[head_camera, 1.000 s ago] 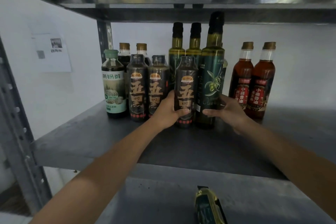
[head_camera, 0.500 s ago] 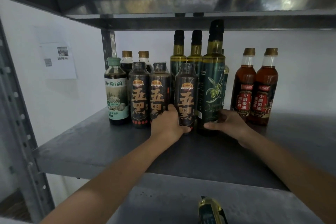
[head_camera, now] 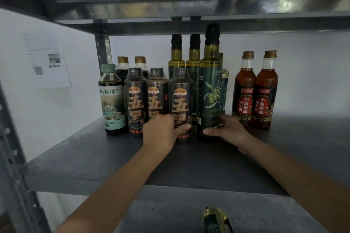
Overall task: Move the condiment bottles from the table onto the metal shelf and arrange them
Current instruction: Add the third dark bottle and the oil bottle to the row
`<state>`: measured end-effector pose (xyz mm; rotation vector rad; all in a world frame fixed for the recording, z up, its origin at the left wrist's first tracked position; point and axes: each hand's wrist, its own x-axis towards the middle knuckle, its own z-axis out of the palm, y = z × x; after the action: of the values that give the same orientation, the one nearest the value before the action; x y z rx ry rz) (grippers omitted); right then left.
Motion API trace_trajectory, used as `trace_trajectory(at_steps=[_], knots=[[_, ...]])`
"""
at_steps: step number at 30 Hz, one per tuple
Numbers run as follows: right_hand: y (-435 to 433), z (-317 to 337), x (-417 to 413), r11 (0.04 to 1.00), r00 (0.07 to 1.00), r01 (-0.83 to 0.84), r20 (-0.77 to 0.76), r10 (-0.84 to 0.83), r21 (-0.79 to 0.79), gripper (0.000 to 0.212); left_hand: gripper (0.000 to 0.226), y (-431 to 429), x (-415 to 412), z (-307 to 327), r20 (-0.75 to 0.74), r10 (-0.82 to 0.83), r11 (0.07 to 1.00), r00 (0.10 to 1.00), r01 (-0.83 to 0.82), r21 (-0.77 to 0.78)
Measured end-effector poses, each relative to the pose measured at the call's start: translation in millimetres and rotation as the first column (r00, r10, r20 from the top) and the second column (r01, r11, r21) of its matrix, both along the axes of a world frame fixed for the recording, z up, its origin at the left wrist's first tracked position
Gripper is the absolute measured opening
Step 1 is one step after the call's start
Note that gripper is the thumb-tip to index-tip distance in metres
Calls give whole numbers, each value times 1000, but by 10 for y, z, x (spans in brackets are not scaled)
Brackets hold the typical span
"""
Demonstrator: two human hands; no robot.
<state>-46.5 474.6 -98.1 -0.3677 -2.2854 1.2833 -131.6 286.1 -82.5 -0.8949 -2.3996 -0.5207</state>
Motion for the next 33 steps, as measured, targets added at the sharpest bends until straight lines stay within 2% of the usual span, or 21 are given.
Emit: trace_trajectory(at_steps=[2, 4, 5, 7, 9, 11, 12, 14, 16, 22, 26, 30, 33], knots=[[5, 21, 25, 1000, 1000, -2, 24, 2, -12, 58, 43, -16, -27, 40, -186, -100, 964, 977, 142, 226], [9, 73, 65, 993, 1000, -4, 6, 5, -121, 53, 33, 1, -18, 202, -457, -145, 846, 878, 349, 402], [33, 95, 66, 983, 999, 16, -27, -21, -181, 52, 28, 26, 0, 332, -550, -138, 791, 824, 426, 439], [137, 108, 23, 964, 983, 133, -95, -158, -230, 56, 27, 122, 60, 677, -606, -147, 754, 782, 485, 443], [220, 94, -63, 947, 957, 238, -113, -266, -214, 60, 44, 262, 118, 1063, -467, -219, 800, 857, 431, 417], [266, 46, -170, 939, 946, 291, -89, -311, -183, 61, 67, 441, 128, 1403, -219, -335, 844, 916, 395, 363], [285, 16, -230, 941, 949, 293, -68, -307, -171, 60, 75, 530, 133, 1525, -112, -402, 844, 909, 415, 339], [320, -34, -351, 957, 962, 268, -18, -272, -113, 51, 83, 693, 118, 1658, 9, -494, 830, 869, 468, 304], [362, -72, -457, 958, 958, 286, 27, -285, -36, 49, 87, 787, 92, 1701, 37, -514, 828, 857, 484, 283], [422, -51, -637, 942, 942, 336, 28, -335, -6, 54, 79, 773, 14, 1762, 52, -523, 816, 851, 482, 319], [487, -5, -677, 950, 950, 311, 21, -311, 7, 58, 76, 779, 55, 1767, 26, -504, 830, 863, 477, 289], [504, 33, -595, 955, 953, 297, 55, -298, 18, 71, 76, 773, 86, 1776, 32, -489, 839, 872, 460, 292], [492, 24, -536, 960, 958, 278, 61, -279, 29, 70, 75, 761, 100, 1778, 41, -489, 839, 871, 457, 294]])
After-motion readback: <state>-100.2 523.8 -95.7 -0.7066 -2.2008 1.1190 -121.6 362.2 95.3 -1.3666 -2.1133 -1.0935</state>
